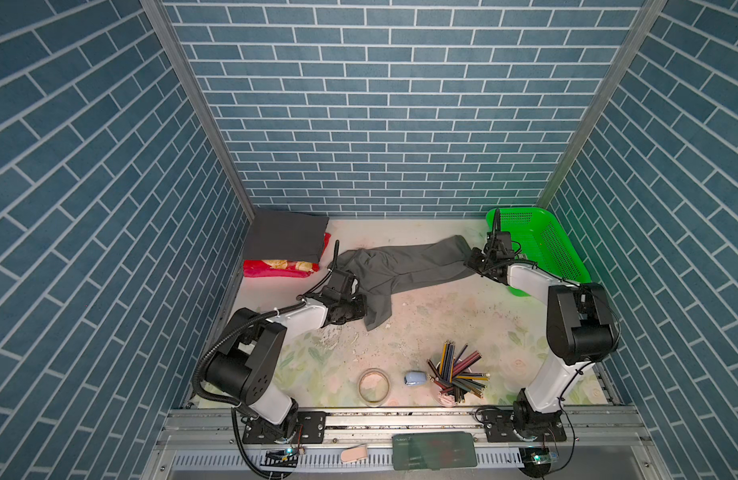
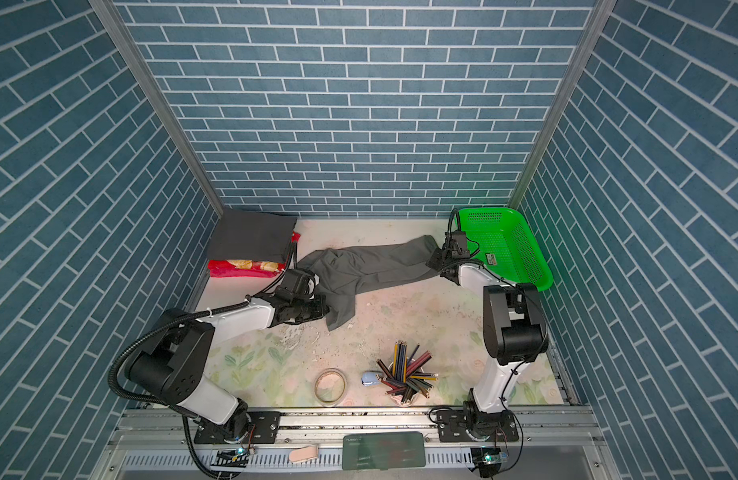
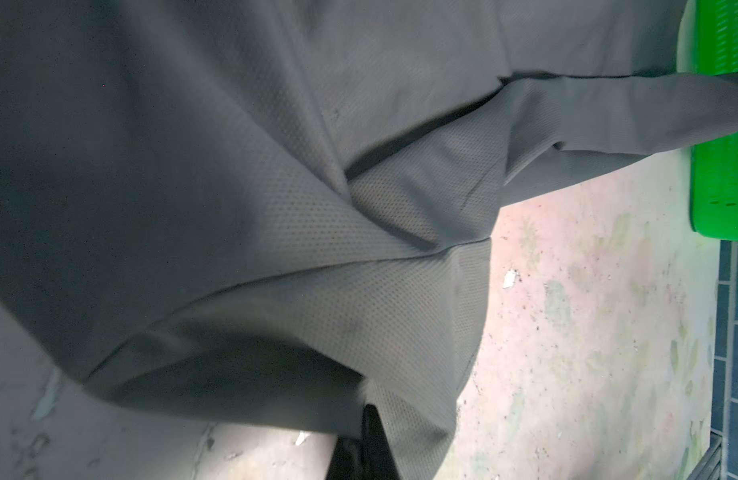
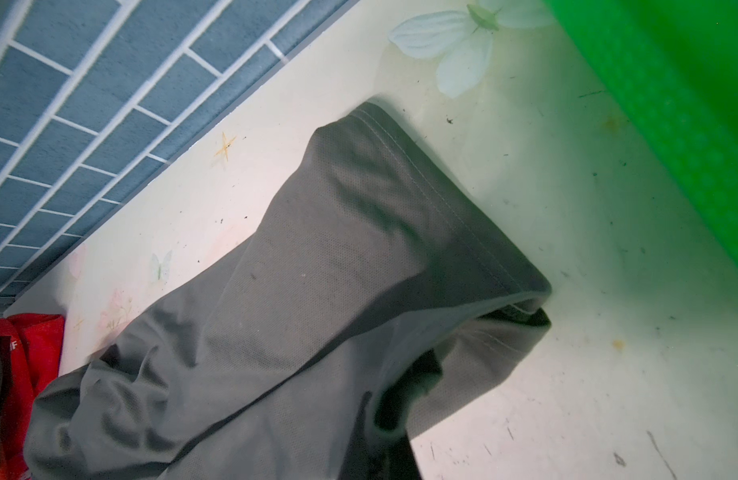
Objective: Fold and stack the t-shirts
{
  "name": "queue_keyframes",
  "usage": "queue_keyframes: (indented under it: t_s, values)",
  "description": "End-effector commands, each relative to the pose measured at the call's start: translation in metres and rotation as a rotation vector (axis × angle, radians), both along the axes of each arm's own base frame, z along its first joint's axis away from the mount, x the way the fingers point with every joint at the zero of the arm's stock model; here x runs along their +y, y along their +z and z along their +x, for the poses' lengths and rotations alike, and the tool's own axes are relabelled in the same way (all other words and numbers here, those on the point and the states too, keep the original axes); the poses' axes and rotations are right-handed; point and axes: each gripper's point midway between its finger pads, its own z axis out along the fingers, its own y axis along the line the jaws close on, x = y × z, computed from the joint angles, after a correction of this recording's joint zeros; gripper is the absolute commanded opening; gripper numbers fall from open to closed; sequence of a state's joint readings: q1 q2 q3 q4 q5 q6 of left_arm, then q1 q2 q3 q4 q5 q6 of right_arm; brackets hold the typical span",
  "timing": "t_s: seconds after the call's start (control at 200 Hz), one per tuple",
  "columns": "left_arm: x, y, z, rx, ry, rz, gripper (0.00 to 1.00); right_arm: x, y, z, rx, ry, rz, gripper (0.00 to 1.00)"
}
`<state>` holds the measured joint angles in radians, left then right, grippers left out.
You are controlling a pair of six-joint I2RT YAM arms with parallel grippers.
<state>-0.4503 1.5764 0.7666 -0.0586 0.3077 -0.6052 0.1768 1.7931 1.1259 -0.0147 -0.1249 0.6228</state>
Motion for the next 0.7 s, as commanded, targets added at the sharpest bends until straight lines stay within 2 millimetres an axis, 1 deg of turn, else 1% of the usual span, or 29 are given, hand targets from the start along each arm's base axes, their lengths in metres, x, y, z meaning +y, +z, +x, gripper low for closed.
queue_keyframes:
  t_s: [0.0,0.15,0.325,0.43,0.435,0.46,0.485,0.545,0.57,0.58,0.6,0.695]
  values:
    - [0.005,-0.011,-0.016,0.04,-0.019,0.026,0.0,0.004,0.01,0.0,-0.028,0.013,0.002,0.0]
    - [0.005,-0.01,-0.023,0.03,-0.015,0.019,0.0,0.004,0.01,-0.001,-0.026,0.013,-0.001,0.0]
    - [0.006,0.004,-0.018,-0.013,0.0,0.008,0.0,0.005,0.009,-0.002,-0.024,0.017,0.001,0.0]
    - [-0.001,0.001,-0.019,0.007,-0.027,-0.011,0.0,0.007,0.01,-0.001,-0.026,0.02,0.001,0.0]
    - [-0.001,0.001,-0.02,0.008,-0.029,-0.011,0.0,0.007,0.01,-0.001,-0.026,0.021,0.002,0.0]
    - [-0.003,0.0,-0.021,0.016,-0.035,-0.015,0.11,0.007,0.011,-0.001,-0.026,0.02,0.001,0.0]
    - [-0.004,-0.001,-0.022,0.02,-0.042,-0.016,0.2,0.007,0.011,-0.002,-0.026,0.02,0.0,0.0]
    - [-0.006,-0.006,-0.026,0.035,-0.06,0.005,0.34,0.006,0.012,-0.002,-0.028,0.02,-0.002,0.0]
    - [-0.004,-0.008,-0.026,0.039,-0.062,0.021,0.36,0.006,0.012,-0.002,-0.029,0.019,-0.003,0.0]
    - [-0.004,-0.008,-0.027,0.041,-0.066,0.028,0.4,0.006,0.012,-0.002,-0.028,0.019,-0.004,0.0]
    - [-0.004,-0.01,-0.028,0.043,-0.069,0.043,0.42,0.006,0.012,-0.003,-0.028,0.019,-0.006,0.0]
    - [-0.001,-0.013,-0.031,0.04,-0.082,0.081,0.45,0.005,0.012,-0.003,-0.027,0.017,-0.009,0.0]
